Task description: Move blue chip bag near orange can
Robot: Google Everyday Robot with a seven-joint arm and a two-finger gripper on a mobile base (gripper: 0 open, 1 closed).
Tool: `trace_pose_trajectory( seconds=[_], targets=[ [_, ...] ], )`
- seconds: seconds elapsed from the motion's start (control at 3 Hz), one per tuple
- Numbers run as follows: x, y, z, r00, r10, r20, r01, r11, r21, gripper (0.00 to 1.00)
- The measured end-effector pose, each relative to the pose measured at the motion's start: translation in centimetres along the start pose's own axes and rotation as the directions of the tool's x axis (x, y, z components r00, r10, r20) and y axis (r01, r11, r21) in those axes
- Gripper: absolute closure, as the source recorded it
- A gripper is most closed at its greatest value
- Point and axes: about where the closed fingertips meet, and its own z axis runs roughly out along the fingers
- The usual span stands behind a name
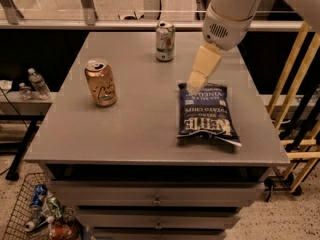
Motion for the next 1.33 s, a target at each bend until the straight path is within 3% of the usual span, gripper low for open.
trace_pose_trajectory(
  seconds=[0.67,1.33],
  targets=[
    [-1.6,1.2,3.1,0.996,0.075,0.051,-0.074,0.9968,-0.029,0.00],
    [-3.1,1.8,8.3,0.992,0.095,0.077,-0.091,0.9944,-0.054,0.00]
  ],
)
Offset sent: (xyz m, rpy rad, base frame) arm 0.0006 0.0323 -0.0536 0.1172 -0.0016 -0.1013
